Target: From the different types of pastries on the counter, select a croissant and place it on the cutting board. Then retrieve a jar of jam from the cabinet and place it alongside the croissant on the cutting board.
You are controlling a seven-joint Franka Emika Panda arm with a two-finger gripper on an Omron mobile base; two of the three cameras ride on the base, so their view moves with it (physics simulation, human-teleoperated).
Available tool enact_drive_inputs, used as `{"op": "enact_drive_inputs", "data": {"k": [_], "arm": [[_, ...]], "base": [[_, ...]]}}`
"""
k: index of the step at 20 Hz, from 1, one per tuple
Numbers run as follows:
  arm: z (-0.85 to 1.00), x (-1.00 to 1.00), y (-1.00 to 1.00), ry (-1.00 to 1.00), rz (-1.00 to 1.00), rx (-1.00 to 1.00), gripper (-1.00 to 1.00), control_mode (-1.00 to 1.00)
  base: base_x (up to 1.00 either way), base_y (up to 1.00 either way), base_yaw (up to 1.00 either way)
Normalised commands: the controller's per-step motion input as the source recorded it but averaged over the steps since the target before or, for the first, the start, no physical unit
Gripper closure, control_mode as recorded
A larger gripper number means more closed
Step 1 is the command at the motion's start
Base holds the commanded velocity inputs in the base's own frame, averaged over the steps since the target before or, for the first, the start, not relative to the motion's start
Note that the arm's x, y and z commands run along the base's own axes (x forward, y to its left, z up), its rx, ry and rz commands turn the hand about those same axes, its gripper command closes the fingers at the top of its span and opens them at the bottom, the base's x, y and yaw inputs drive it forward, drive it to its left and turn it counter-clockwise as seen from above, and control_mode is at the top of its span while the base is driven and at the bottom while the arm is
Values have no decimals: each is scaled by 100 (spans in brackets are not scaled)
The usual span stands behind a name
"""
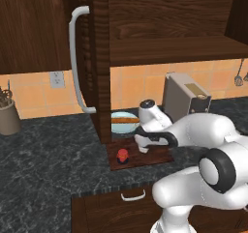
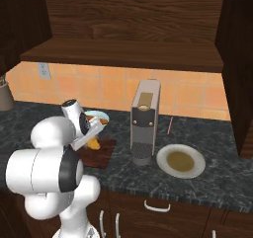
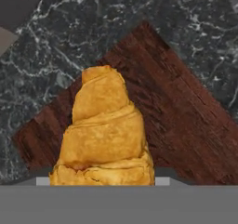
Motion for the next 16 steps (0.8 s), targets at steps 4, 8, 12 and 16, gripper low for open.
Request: {"op": "enact_drive_inputs", "data": {"k": [4,8,12,16], "arm": [[-37,13,0,1,26,6,100,-100],[-45,32,0,1,24,0,100,-100],[-60,49,0,0,23,0,100,-100],[-35,44,3,5,17,0,-100,-100]], "base": [[0,0,0],[0,0,0],[0,0,0],[0,0,0]]}}
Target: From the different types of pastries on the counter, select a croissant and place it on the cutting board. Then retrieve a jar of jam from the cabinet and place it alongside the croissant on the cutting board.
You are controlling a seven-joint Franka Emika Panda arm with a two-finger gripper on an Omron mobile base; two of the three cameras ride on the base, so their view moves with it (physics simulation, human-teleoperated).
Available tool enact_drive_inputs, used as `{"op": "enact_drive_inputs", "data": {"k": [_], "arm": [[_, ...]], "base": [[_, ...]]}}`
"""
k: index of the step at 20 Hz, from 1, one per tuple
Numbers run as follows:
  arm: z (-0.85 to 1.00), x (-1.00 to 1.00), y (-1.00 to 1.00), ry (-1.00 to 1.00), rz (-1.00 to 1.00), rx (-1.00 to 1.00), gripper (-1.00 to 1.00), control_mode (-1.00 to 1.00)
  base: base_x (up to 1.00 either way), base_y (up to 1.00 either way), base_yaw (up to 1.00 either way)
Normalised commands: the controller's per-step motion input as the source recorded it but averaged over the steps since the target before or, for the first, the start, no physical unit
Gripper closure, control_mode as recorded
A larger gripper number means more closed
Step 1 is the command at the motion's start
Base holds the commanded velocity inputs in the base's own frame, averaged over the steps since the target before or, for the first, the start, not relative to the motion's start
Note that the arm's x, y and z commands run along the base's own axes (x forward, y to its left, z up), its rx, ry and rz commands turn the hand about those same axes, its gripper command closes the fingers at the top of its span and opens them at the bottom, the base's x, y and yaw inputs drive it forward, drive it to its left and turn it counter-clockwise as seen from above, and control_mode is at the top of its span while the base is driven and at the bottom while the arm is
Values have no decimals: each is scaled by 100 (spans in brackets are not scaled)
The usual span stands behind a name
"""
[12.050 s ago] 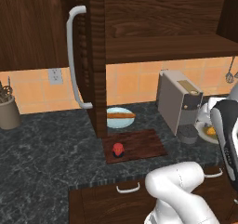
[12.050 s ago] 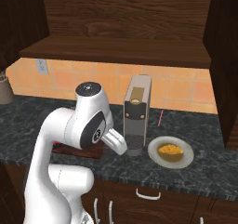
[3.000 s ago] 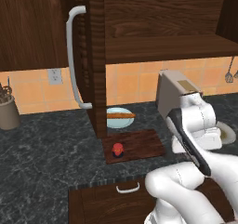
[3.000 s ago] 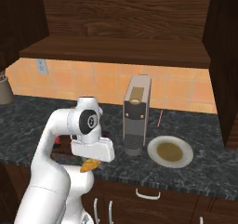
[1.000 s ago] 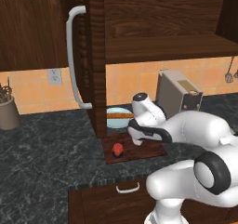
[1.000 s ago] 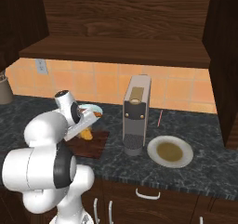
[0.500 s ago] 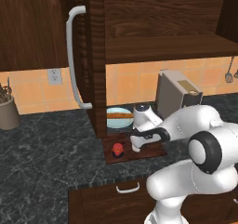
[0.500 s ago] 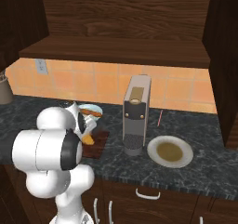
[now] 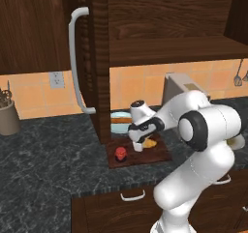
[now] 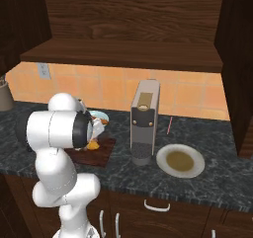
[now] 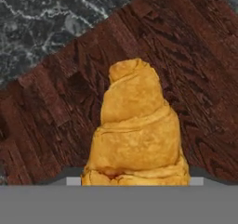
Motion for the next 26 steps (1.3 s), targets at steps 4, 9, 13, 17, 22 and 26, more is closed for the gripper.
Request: {"op": "enact_drive_inputs", "data": {"k": [4,9,13,17,22,26], "arm": [[0,43,-2,29,18,12,-100,-100],[0,25,-14,31,21,21,-100,-100],[16,8,-7,11,19,16,-100,-100],[9,0,-8,-8,17,2,-100,-100],[21,0,-22,-7,19,4,-100,-100],[69,-8,-38,0,18,16,-100,-100]], "base": [[0,0,0],[0,0,0],[0,0,0],[0,0,0],[0,0,0],[0,0,0]]}}
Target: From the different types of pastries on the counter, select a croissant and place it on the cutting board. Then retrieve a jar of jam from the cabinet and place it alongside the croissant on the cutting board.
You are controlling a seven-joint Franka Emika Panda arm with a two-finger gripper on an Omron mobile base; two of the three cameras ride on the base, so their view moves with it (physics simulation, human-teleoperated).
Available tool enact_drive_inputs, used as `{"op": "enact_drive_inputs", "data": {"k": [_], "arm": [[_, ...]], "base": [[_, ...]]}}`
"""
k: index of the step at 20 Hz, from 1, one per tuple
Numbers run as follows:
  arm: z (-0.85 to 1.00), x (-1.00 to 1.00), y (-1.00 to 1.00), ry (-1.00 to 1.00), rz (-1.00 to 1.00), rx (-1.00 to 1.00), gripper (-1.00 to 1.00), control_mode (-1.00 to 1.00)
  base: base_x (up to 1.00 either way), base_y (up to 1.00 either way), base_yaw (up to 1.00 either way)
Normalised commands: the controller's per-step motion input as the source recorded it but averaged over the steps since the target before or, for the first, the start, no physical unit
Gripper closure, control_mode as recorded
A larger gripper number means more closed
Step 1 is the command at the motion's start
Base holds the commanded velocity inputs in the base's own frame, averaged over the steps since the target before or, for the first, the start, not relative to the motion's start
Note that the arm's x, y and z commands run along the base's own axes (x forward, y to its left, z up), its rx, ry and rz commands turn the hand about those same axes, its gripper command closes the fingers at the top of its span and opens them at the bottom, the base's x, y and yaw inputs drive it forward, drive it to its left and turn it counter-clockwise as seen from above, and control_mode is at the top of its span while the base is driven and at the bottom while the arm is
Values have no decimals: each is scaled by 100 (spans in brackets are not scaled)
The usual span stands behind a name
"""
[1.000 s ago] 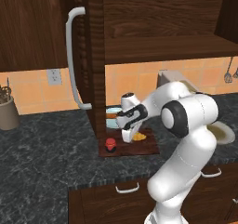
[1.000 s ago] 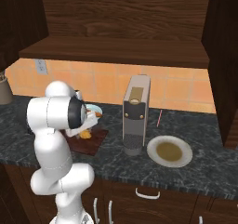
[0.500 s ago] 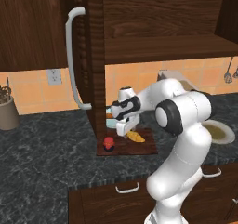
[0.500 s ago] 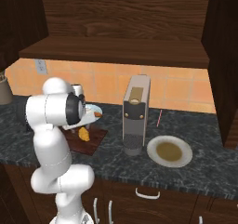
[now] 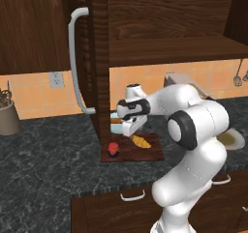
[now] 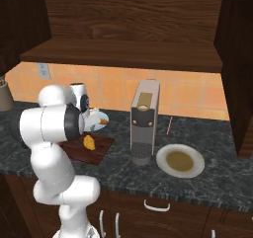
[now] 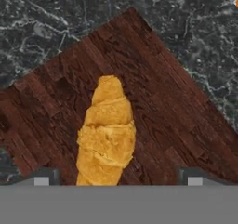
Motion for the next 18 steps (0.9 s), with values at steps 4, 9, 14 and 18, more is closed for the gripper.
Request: {"op": "enact_drive_inputs", "data": {"k": [4,9,14,18], "arm": [[57,-44,-49,0,14,21,-100,-100],[7,-42,-36,14,7,14,-100,-100],[-1,-23,-89,10,0,6,-100,-100],[-2,-57,-84,-19,0,1,-100,-100]], "base": [[0,0,0],[0,0,0],[0,0,0],[0,0,0]]}}
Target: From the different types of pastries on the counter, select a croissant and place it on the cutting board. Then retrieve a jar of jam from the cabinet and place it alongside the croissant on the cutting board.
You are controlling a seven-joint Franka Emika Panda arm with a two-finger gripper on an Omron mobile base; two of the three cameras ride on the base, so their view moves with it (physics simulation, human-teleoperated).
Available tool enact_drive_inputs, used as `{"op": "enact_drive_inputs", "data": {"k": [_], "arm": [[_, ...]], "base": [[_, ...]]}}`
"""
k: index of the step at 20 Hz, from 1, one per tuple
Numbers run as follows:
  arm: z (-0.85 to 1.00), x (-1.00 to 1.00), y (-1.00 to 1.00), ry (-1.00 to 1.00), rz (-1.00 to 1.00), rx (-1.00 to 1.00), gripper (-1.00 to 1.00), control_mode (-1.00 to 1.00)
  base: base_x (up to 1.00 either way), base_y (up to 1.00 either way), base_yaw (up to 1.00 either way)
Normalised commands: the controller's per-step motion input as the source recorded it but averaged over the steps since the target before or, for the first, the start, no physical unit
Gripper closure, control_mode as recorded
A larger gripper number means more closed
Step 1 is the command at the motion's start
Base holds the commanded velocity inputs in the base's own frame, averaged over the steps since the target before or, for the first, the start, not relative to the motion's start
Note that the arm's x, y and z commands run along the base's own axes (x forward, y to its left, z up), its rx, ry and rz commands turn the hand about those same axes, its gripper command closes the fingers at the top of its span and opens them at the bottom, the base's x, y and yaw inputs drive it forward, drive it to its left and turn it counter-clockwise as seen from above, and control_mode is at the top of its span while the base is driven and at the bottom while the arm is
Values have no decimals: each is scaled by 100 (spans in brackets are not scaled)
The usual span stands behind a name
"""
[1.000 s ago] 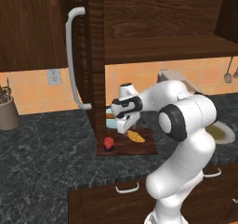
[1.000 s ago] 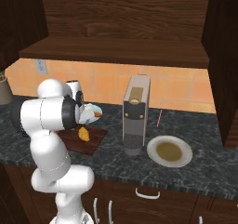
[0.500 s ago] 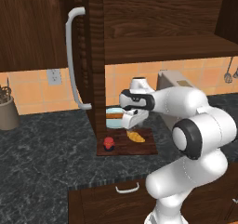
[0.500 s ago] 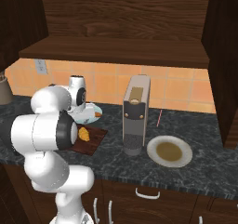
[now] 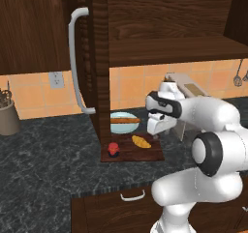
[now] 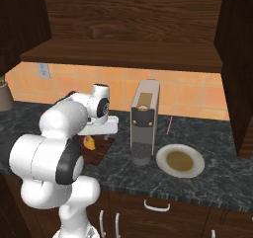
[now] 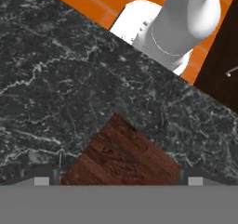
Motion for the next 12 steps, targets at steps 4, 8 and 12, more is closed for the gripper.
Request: {"op": "enact_drive_inputs", "data": {"k": [4,8,12], "arm": [[-13,-60,-57,0,5,8,-100,-100],[-40,-35,-61,1,2,0,-100,-100],[-56,-19,-63,0,0,-6,-100,-100]], "base": [[0,0,0],[0,0,0],[0,0,0]]}}
